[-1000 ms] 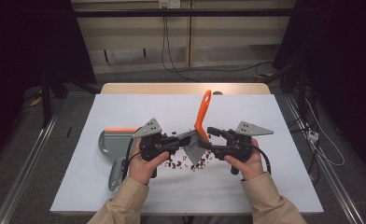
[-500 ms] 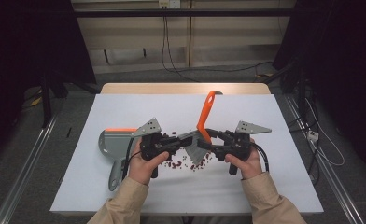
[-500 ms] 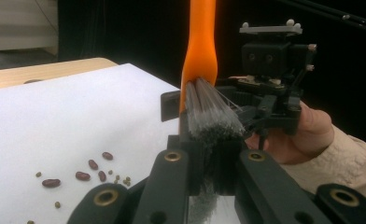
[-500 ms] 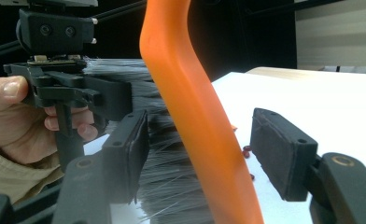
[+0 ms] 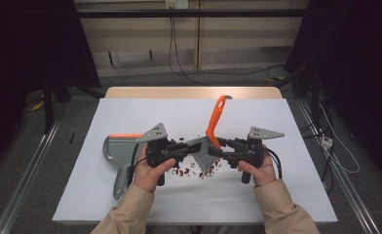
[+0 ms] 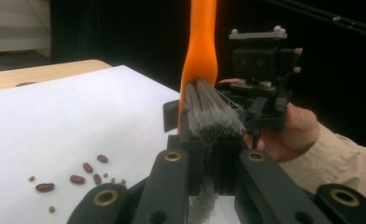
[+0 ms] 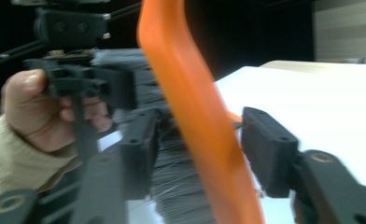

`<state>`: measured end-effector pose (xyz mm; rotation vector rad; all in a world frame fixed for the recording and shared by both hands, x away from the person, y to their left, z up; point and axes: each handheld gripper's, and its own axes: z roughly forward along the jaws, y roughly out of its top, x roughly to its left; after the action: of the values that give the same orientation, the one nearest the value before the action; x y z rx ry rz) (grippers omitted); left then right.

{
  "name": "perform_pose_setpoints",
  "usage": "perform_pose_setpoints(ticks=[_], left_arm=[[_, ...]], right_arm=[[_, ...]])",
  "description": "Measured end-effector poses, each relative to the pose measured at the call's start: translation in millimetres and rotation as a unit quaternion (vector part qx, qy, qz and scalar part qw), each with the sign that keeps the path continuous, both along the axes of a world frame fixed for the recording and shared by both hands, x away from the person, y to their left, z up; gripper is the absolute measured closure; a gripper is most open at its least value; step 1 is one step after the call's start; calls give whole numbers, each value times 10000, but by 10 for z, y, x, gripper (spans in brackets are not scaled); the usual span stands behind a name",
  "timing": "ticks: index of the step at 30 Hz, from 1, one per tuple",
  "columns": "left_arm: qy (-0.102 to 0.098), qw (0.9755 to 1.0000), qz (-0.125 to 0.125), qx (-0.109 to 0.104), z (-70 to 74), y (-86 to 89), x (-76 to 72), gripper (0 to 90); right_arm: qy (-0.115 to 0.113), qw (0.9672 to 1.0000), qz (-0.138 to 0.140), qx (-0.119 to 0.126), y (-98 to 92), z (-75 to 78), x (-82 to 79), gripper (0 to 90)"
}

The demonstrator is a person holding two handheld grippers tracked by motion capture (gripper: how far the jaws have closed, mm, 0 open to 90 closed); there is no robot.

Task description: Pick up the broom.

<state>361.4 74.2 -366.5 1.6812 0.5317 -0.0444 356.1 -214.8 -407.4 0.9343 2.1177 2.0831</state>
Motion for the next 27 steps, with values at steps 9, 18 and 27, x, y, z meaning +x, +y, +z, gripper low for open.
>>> perform_pose_setpoints(ticks=[9,18,27], left_arm=[[156,9997,70,-196,-18,95,63,857],[20,9994,341,1,-67,82,90,744],[-178,9967,726,319,-40,166,118,413]], right_arm=[[173,9988,413,187,-53,-5,4,666],[315,9990,159,-276,-28,116,-63,693],[378,9922,-803,-878,-243,249,-73,694]])
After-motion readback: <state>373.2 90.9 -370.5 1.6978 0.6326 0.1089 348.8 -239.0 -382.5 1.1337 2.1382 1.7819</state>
